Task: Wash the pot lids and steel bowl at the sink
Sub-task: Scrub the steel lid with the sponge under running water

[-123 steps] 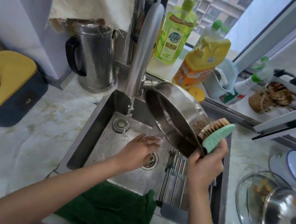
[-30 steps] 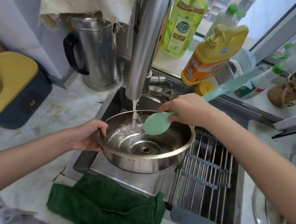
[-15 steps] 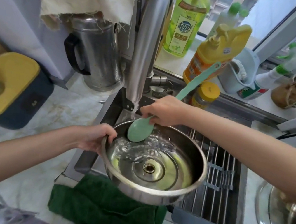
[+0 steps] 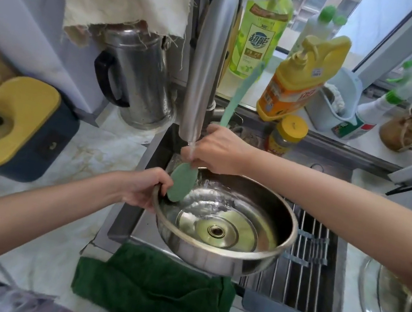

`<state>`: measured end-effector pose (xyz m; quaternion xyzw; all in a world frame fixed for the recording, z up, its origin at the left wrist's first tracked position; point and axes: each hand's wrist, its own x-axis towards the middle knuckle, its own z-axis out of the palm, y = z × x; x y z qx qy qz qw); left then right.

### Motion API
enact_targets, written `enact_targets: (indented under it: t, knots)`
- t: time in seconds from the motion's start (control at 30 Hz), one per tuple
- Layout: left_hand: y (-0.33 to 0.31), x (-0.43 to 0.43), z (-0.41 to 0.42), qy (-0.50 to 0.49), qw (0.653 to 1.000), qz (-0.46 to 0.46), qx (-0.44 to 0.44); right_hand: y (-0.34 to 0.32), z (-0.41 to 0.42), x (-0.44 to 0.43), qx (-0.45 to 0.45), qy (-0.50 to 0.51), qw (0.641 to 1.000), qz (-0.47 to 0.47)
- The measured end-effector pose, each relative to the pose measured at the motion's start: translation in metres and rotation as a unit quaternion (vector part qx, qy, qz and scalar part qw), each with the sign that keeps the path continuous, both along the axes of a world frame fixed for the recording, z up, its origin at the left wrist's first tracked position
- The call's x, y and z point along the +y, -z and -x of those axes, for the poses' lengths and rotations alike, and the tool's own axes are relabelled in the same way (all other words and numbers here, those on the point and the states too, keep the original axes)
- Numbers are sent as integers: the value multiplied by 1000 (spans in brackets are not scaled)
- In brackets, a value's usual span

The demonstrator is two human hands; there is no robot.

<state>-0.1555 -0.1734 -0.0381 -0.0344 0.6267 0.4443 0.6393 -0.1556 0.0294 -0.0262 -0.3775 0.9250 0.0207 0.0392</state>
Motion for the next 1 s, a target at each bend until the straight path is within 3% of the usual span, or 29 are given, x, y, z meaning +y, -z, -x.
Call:
enact_targets:
  t: [0.17,0.27,0.4,0.5,0.57,0.63,0.83,0.93,1.0]
  knots:
    - [-1,-11,4,-20,999,-25,7,-23,10,33,-62,84,979,-174]
    - [-3,-14,9,-24,999,-35,13,-31,11,26,-46,87,973,-209]
    - [-2,-12,11,-12,1000,-24,12,-17,17,-5,34,5,995,-95]
    - [7,-12,13,-7,1000,-8,8,-14,13,-25,87,-75,993,-5]
    - [12,-16,16,-11,1000,1,9,-20,5,-30,90,-109,986,84]
    - [16,-18,16,3,1000,2,12,-20,0,-30,88,-128,981,112]
    - [11,-24,10,56,998,-8,25,-1,1,-18,81,-54,995,-38]
    - [5,-29,9,61,998,-6,23,0,-4,-7,-37,55,983,-172]
    - [4,-33,10,61,998,0,25,-3,-7,-6,-52,68,978,-191]
